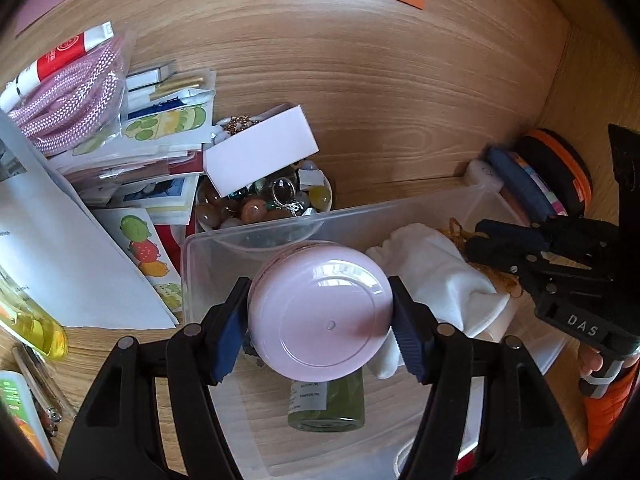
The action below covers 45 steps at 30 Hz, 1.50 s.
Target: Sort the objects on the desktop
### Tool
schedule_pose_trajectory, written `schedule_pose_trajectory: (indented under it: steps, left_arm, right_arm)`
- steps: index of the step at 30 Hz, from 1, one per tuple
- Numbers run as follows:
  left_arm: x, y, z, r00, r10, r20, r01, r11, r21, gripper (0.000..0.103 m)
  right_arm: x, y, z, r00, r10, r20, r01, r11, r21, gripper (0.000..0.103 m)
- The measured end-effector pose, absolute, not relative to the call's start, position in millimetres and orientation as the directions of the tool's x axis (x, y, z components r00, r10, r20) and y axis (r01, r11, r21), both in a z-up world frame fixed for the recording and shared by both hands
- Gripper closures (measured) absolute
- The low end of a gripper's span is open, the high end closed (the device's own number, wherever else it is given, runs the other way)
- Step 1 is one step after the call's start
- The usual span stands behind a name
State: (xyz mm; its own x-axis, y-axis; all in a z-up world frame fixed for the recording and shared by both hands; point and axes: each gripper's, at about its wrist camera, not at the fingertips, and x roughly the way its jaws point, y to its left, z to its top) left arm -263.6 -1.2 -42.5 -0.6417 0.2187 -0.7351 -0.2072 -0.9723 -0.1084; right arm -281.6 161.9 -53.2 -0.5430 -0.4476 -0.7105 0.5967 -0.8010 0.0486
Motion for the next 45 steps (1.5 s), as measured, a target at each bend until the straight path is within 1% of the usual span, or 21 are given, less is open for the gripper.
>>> schedule_pose_trajectory:
  steps: [4, 12, 14, 17, 19, 23, 25, 27, 29, 32, 33, 35, 37, 41, 43, 45]
  left_arm:
    - [-265.3, -2.4, -44.5, -0.624, 0.232, -0.746, -0.209, -0.97, -0.127, 0.038]
    - [-264.5, -1.3, -45.5, -0.62, 0.216, -0.754, -0.207, -0.972, -0.108, 0.038]
    - [-264.1, -1.1, -45.8, -0.62, 0.214, -0.755, -0.206, -0.973, -0.107, 0.038]
    - [-263.2, -2.0, -45.7, -0.618, 0.209, -0.758, -0.205, -0.974, -0.102, 0.038]
    - [-264.1, -2.3, -46.1, -0.611, 0.215, -0.761, -0.206, -0.972, -0.109, 0.038]
    - [-265.9, -4.5, -45.9, -0.597, 0.223, -0.771, -0.199, -0.972, -0.127, 0.037]
    - [-264.7, -4.2, -42.3, -0.603, 0.213, -0.768, -0.191, -0.974, -0.119, 0.035]
    - [-259.8, -4.2, -35.4, -0.617, 0.218, -0.757, -0.199, -0.973, -0.118, 0.035]
    - [-254.7, -3.0, -28.9, -0.627, 0.219, -0.748, -0.205, -0.972, -0.112, 0.029]
    - [-241.2, 0.3, -16.4, -0.66, 0.189, -0.727, -0.205, -0.976, -0.067, 0.025]
    - [-236.9, 0.7, -13.3, -0.669, 0.178, -0.721, -0.204, -0.978, -0.052, 0.025]
    - [-228.2, 1.9, -6.8, -0.686, 0.162, -0.71, -0.202, -0.979, -0.028, 0.018]
    - [-217.8, 2.5, 0.6, -0.702, 0.148, -0.696, -0.199, -0.98, -0.008, 0.013]
    - [-201.4, 2.3, 12.6, -0.724, 0.131, -0.678, -0.197, -0.98, 0.021, 0.011]
    - [-191.1, 3.1, 19.7, -0.737, 0.119, -0.666, -0.193, -0.98, 0.039, 0.01]
    - [-180.7, 3.3, 25.8, -0.749, 0.11, -0.654, -0.19, -0.98, 0.053, 0.009]
  right_arm:
    - [-279.2, 157.8, -55.3, -0.544, -0.441, -0.714, 0.608, -0.793, 0.026, 0.085]
    - [-273.0, 151.4, -53.2, -0.559, -0.433, -0.707, 0.623, -0.782, -0.014, 0.085]
    - [-271.9, 151.1, -52.8, -0.562, -0.43, -0.706, 0.625, -0.78, -0.023, 0.084]
    - [-270.6, 151.9, -52.6, -0.571, -0.42, -0.706, 0.623, -0.781, -0.039, 0.074]
    - [-269.7, 152.2, -51.9, -0.584, -0.408, -0.702, 0.617, -0.785, -0.056, 0.061]
    - [-266.1, 152.2, -45.4, -0.588, -0.419, -0.692, 0.621, -0.781, -0.055, 0.057]
    - [-264.9, 152.1, -42.7, -0.594, -0.417, -0.688, 0.619, -0.783, -0.061, 0.05]
    - [-263.1, 152.1, -39.8, -0.599, -0.412, -0.686, 0.616, -0.785, -0.066, 0.046]
    - [-261.1, 152.5, -36.3, -0.598, -0.415, -0.686, 0.618, -0.784, -0.065, 0.046]
    - [-254.9, 154.4, -29.6, -0.607, -0.412, -0.679, 0.617, -0.783, -0.077, 0.044]
    - [-251.2, 155.9, -26.3, -0.612, -0.411, -0.676, 0.617, -0.783, -0.082, 0.041]
    - [-245.0, 158.1, -21.0, -0.625, -0.407, -0.666, 0.613, -0.784, -0.097, 0.035]
    - [-237.1, 161.2, -15.1, -0.641, -0.404, -0.652, 0.61, -0.784, -0.114, 0.029]
    - [-220.3, 165.9, -3.1, -0.671, -0.397, -0.627, 0.6, -0.787, -0.144, 0.026]
    - [-210.2, 167.9, 2.6, -0.686, -0.393, -0.612, 0.596, -0.787, -0.162, 0.021]
    - [-198.5, 170.2, 8.3, -0.704, -0.388, -0.595, 0.589, -0.787, -0.184, 0.021]
